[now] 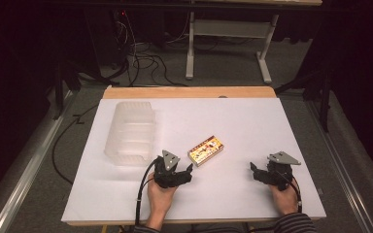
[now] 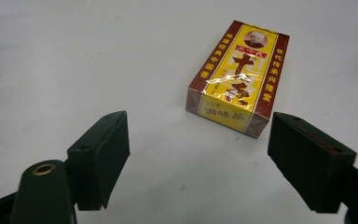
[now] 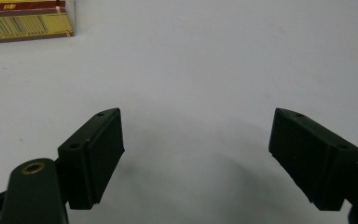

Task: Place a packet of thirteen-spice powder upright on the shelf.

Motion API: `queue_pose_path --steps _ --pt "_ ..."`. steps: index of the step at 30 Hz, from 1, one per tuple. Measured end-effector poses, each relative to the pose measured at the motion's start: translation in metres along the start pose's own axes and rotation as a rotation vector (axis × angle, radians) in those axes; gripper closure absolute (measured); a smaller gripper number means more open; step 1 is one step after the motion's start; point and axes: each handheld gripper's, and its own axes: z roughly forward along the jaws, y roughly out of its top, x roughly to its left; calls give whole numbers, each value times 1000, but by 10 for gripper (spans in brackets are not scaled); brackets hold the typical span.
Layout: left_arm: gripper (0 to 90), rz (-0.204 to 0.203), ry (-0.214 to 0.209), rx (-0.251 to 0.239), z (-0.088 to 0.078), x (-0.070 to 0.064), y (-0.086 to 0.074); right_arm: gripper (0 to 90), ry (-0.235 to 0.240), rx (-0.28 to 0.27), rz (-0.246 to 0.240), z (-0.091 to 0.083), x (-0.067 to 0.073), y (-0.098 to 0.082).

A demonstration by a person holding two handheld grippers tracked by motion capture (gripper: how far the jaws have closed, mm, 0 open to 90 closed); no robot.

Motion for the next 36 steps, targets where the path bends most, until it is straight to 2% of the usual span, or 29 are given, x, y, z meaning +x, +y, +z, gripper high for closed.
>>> queue_pose_path --steps 2,8,12,15,18,24,31,34,36 --pt "210 11 14 8 0 -2 3 181 -1 0 -7 0 0 0" --pt "198 43 -4 19 0 -7 12 181 0 -1 -6 0 0 0" --pt "189 19 -19 25 3 -8 17 181 -1 -1 -6 0 0 0" --pt "181 25 -18 26 4 -9 20 181 3 0 -9 0 0 0" --pt "180 13 -29 18 6 -11 23 181 1 -1 -13 0 1 0" --pt "170 58 -44 25 9 -16 33 181 2 0 -13 0 1 0" --pt "163 79 -37 35 17 -20 45 181 3 0 -13 0 1 0" --pt "161 78 -44 59 20 -22 50 181 4 -1 -10 0 0 0" --pt "159 115 -49 55 23 -22 54 181 5 0 -10 0 0 0"
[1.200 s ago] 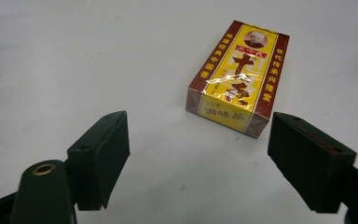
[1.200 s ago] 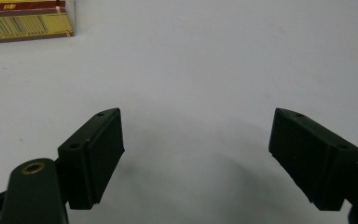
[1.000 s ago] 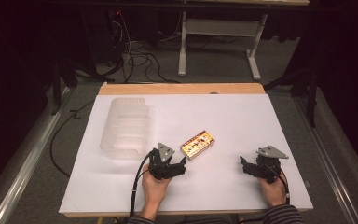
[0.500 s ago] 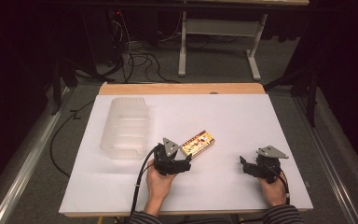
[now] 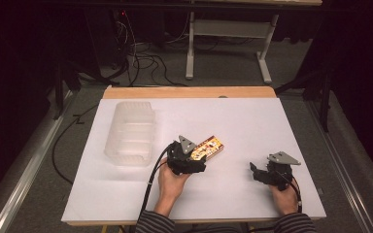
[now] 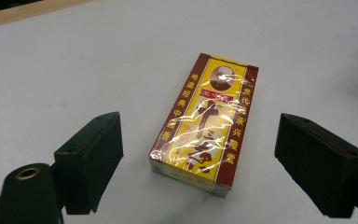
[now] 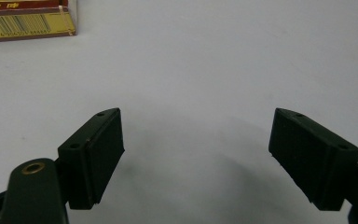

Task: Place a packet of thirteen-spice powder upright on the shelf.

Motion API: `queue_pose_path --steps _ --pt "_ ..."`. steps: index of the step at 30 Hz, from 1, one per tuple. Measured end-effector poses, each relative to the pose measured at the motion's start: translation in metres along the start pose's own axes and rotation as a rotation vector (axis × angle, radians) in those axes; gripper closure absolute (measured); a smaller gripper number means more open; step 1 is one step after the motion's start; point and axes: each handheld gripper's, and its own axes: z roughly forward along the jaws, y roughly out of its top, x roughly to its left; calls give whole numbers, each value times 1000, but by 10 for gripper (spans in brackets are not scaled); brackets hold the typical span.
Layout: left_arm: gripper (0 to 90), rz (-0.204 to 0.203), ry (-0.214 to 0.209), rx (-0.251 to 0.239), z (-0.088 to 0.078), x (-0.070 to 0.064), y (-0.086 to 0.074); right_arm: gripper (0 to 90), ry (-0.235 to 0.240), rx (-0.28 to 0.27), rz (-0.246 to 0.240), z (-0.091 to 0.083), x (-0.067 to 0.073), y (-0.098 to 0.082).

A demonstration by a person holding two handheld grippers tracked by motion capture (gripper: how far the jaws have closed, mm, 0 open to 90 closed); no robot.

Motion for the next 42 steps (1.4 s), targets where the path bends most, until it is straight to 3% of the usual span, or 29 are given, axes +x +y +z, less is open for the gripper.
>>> queue_pose_path --steps 3,10,18,28,42 --pt "160 34 16 34 4 0 5 181 -3 1 -4 0 0 0" --pt "157 31 -11 47 9 -2 14 181 -2 -1 -3 0 0 0" --pt "154 36 -82 77 27 3 27 181 2 1 1 0 0 0" --pt "155 67 -116 95 47 -4 44 181 4 3 7 0 -1 0" --pt "156 54 -132 134 76 -4 38 183 7 4 8 1 -1 0"
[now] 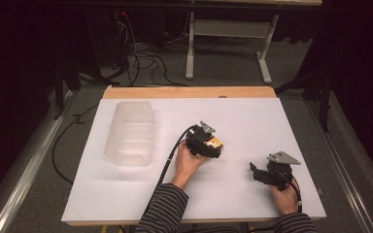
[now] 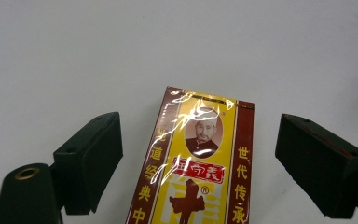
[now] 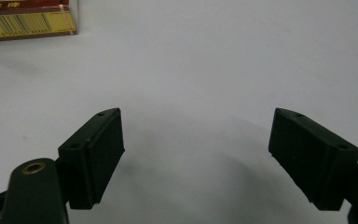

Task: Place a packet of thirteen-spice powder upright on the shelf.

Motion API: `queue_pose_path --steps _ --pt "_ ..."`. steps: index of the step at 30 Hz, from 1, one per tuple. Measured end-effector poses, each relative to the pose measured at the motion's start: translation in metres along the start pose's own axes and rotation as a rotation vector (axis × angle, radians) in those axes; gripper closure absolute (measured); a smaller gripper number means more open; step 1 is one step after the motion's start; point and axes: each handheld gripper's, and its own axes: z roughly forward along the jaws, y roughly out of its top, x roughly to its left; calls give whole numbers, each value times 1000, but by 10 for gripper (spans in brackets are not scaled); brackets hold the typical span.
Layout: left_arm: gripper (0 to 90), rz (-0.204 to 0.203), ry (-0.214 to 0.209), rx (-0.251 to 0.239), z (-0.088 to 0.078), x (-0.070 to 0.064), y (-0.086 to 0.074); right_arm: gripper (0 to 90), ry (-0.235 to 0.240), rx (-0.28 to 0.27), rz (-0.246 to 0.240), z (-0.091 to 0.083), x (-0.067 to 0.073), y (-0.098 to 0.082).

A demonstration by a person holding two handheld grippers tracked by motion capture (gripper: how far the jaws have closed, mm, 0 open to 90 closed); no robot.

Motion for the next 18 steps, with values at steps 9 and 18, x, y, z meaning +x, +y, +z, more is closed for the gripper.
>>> queue_pose_path --steps 9,18 --pt "162 23 22 53 14 -3 -5 184 2 1 -2 0 0 0" --pt "190 14 24 60 21 -2 -8 185 1 -1 -6 0 1 0"
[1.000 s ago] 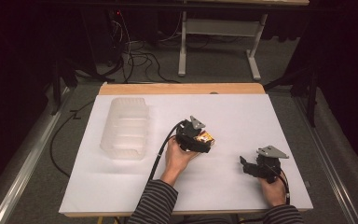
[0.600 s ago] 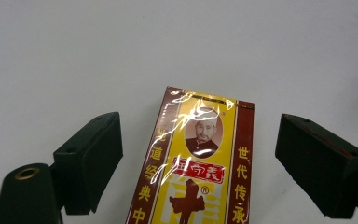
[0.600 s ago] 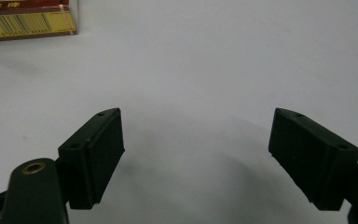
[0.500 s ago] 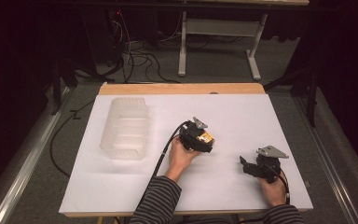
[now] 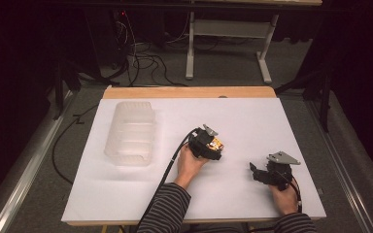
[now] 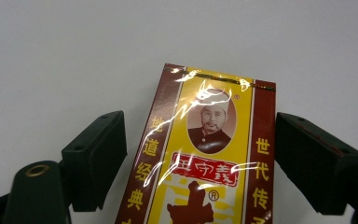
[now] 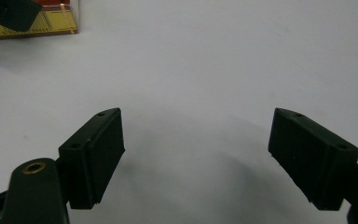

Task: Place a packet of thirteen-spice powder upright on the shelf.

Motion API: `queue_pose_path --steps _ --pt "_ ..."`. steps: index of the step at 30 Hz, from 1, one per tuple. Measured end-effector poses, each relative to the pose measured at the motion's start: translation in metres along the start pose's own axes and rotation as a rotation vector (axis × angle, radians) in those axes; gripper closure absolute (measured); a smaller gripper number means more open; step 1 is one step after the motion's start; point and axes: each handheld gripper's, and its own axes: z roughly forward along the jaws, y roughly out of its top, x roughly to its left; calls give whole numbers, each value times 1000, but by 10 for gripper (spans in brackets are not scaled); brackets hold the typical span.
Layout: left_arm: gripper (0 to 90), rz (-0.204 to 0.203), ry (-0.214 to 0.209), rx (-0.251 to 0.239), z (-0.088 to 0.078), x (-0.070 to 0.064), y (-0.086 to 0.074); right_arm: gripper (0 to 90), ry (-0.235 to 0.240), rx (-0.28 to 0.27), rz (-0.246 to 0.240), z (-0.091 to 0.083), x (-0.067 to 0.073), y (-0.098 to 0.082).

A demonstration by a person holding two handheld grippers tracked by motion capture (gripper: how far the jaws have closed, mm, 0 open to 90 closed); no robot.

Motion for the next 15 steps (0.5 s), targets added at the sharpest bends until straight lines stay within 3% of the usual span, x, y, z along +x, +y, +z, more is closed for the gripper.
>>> queue_pose_path --steps 10,15 --pt "293 25 6 12 1 0 -1 184 -1 -3 0 0 0 0" --pt "325 17 3 10 -3 2 -1 184 -2 -3 -4 0 0 0"
